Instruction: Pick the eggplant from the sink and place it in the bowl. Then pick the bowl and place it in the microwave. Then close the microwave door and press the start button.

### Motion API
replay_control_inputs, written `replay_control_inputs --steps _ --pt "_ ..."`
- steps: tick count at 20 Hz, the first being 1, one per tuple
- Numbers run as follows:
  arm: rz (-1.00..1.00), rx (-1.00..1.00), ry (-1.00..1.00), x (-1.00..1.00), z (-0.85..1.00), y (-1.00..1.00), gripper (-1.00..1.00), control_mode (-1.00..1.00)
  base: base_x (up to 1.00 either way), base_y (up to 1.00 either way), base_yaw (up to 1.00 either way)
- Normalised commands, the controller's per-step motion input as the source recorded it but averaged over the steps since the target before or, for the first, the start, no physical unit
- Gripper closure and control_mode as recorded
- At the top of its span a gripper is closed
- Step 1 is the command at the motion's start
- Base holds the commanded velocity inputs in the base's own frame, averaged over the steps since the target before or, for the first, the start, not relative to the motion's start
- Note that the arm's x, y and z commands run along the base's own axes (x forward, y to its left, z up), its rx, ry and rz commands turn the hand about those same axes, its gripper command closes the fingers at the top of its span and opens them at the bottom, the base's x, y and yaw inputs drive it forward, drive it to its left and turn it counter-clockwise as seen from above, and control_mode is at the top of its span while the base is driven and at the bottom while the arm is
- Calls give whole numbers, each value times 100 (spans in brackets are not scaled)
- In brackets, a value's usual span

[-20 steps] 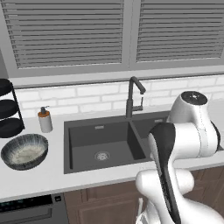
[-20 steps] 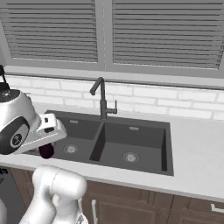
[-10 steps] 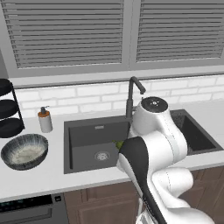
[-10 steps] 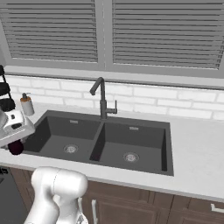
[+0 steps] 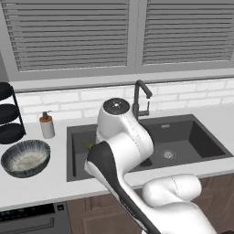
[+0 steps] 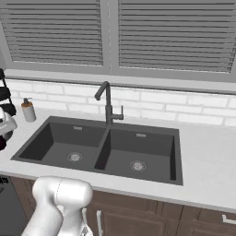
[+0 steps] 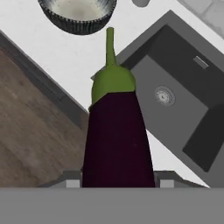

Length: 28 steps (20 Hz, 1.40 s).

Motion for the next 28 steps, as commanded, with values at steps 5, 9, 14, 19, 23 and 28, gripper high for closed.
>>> replay_control_inputs --steps 5,9,14,19,23,28 --pt "3 0 0 58 0 73 100 -100 0 0 0" --pt "1 1 0 57 0 68 100 -100 0 0 0" --pt "0 0 0 49 -3 65 100 -100 0 0 0" --pt "0 1 0 30 -15 47 100 -100 0 0 0" --pt "-4 0 0 13 -24 29 100 -100 0 0 0" --pt "-10 0 0 11 -23 11 100 -100 0 0 0"
